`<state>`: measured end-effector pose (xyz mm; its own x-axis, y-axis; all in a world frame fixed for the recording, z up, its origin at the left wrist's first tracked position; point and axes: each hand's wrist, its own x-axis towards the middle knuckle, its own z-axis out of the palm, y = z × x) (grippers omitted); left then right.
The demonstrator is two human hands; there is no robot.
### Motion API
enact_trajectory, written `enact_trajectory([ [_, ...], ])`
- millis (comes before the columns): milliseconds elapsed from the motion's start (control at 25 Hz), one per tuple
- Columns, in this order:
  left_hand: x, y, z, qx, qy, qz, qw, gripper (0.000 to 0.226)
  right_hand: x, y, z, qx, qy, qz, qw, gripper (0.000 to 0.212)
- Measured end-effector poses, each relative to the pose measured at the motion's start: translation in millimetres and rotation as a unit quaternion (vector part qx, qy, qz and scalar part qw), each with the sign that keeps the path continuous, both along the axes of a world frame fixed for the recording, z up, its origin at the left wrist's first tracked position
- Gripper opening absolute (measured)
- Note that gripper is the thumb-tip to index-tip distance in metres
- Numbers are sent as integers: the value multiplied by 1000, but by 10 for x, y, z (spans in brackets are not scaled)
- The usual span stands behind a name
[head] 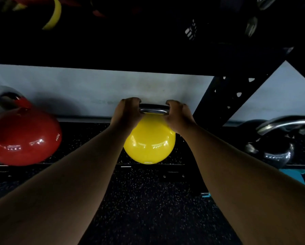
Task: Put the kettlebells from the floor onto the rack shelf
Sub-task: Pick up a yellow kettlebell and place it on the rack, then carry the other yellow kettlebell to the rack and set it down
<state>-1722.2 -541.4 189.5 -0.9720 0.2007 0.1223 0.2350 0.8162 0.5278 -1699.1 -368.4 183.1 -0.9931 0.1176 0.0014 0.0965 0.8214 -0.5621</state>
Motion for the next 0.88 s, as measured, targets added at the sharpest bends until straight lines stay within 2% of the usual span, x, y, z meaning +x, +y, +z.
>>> enact_trajectory([
  [80, -10, -18, 13, -2, -26, 11, 1000, 13, 18, 3, 28, -5, -13, 20, 1000, 49],
  [160, -3, -40, 31, 19, -73, 14, 997, 43, 38, 21, 107, 19, -23, 50, 998, 42],
  [240, 35, -119, 43, 20, -97, 6, 995, 75, 40, 36, 220, 78, -20, 87, 993, 48],
  [320, 157, -306, 37, 17, -96, 23, 995, 84, 52, -39, 392, 106, 13, 147, 983, 55],
  [400, 372, -603, 13, 16, -108, 63, 992, 75, 73, -261, 542, 116, 61, 230, 964, 52],
  [520, 811, -1159, -32, -9, -132, 104, 986, 48, 157, -772, 627, 134, 93, 343, 925, 32],
  [640, 1362, -1701, -72, -51, -162, 121, 978, 35, 357, -1315, 548, 151, 62, 410, 898, 16],
  [880, 3269, -2849, -493, -73, -235, 238, 940, 30, 1331, -2778, 60, 174, 1, 570, 803, 16],
])
